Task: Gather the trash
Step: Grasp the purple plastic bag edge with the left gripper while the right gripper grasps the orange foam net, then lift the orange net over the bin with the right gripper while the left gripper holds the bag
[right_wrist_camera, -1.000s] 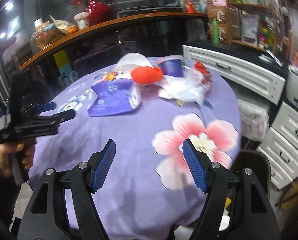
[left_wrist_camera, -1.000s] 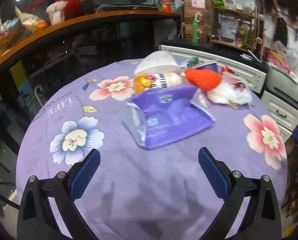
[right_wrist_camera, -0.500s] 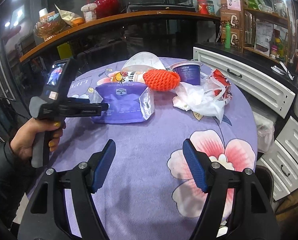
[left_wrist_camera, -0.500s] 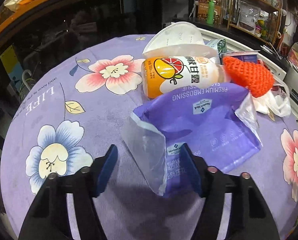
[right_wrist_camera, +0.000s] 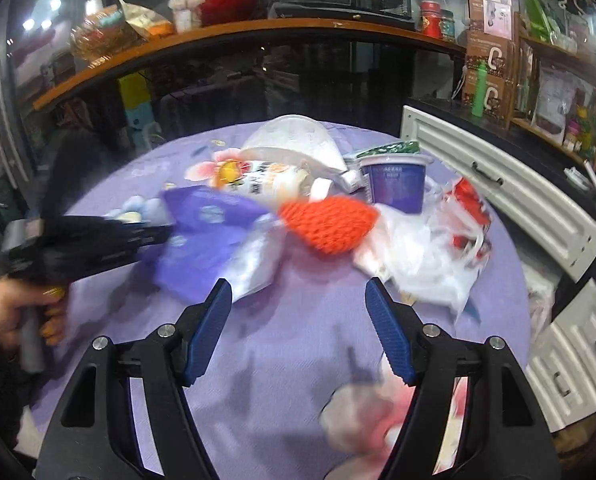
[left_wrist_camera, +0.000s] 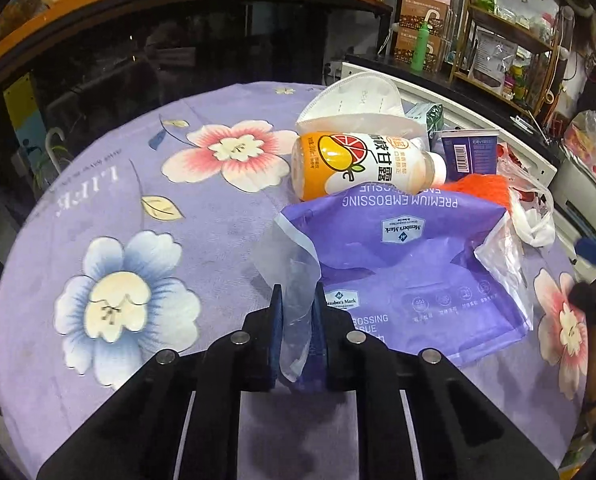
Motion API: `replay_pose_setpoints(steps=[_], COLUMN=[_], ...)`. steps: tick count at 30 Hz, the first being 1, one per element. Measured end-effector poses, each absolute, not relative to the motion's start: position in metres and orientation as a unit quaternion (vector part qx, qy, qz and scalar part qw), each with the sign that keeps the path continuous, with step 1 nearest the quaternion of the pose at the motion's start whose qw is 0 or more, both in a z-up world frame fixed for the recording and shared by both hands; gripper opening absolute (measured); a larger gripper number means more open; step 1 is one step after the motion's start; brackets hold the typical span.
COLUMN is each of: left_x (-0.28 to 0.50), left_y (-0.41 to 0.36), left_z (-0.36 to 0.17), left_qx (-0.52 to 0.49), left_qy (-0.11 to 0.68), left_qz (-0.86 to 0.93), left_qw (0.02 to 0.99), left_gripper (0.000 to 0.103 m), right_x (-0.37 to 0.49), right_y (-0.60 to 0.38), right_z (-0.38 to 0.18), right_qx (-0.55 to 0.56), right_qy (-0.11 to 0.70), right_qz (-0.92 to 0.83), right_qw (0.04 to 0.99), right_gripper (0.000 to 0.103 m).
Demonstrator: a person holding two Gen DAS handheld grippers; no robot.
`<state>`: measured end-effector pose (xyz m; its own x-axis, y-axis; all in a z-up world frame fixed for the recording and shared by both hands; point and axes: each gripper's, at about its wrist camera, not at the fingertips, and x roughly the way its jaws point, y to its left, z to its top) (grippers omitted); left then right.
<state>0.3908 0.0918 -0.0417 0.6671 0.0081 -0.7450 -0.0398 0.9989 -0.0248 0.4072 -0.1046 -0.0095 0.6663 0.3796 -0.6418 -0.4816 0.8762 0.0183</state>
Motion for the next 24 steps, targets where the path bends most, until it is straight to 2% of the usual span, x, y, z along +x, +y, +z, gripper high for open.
replay_pose_setpoints(steps=[11,20,24], left_x=[0.352,0.341,0.338], left_y=[0.133,0.151,0.157], left_z=[-0.027,-0.029,-0.033], left_qx=[-0.028,-0.042,-0.049], left_qy=[0.385,0.380,0.384], left_qz=[0.051,0.060,0.058], left_qw=[0.921,0.922,0.920], left_gripper=[0.014,0.014,0.014], right_x=[0.451,0.474,0.478], right_y=[-0.069,-0.037,-0.035], right_z=[-0.030,-0.051,-0.063], right_qx=[-0.087,-0.155,-0.167], right_qy=[0.379,0.408,0.419], right_qz=[0.232,0.193,0.176], right_qw=[0.892,0.879,0.875], right_gripper=[0.069,0.069,0.047])
